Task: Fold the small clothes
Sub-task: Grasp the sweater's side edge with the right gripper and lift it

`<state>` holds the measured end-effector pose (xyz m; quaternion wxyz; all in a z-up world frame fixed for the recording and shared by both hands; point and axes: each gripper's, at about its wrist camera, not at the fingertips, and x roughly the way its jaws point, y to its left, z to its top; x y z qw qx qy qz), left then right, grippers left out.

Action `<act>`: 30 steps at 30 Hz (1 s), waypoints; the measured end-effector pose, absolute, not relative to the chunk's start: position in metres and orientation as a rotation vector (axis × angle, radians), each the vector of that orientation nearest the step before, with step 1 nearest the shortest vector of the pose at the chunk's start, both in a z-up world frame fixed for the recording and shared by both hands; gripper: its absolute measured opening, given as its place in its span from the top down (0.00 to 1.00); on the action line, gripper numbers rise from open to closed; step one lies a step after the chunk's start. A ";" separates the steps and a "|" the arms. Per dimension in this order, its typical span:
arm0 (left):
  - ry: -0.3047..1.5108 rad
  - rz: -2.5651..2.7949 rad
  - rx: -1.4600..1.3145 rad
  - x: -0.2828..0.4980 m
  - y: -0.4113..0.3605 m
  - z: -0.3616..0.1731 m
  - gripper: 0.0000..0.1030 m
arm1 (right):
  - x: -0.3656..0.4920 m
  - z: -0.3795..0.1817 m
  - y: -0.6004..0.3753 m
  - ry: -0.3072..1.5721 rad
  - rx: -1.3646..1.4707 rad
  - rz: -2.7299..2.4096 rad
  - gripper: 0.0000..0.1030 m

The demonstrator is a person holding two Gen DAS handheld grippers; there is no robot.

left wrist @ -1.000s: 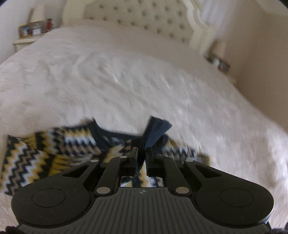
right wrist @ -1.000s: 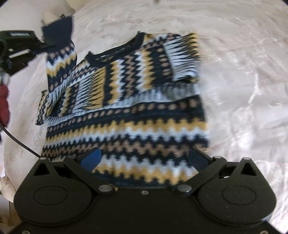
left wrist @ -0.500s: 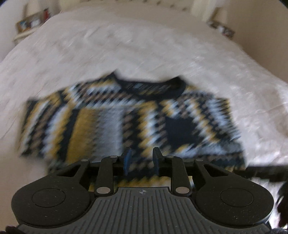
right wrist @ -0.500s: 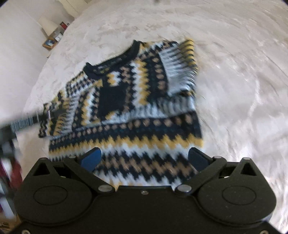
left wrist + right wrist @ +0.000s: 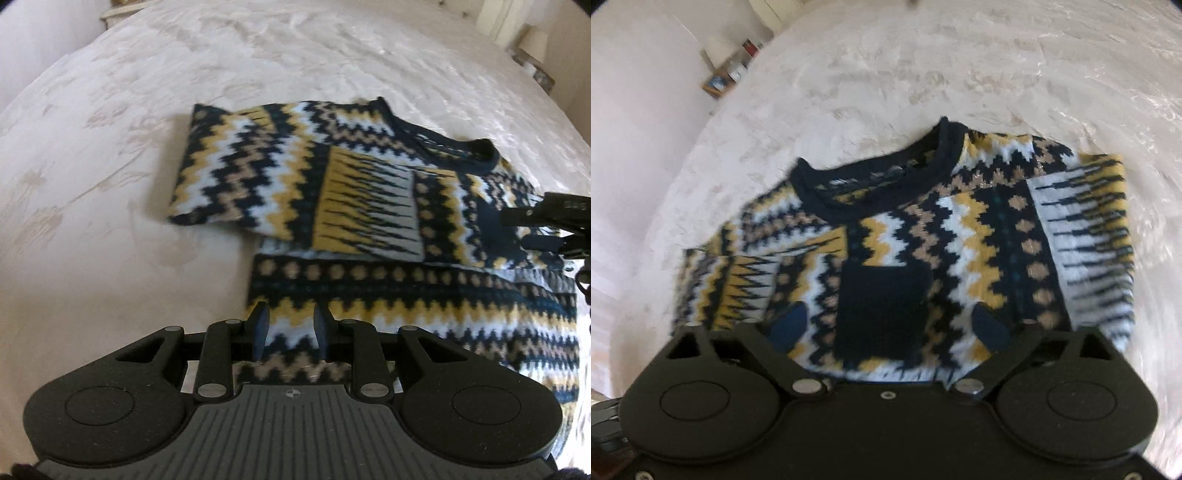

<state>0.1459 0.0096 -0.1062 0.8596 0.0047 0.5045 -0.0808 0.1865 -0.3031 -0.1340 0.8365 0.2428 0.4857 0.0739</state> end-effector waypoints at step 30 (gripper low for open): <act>0.883 -0.356 0.230 0.192 -0.052 -0.115 0.61 | 0.277 0.130 -0.213 0.742 0.642 0.676 0.91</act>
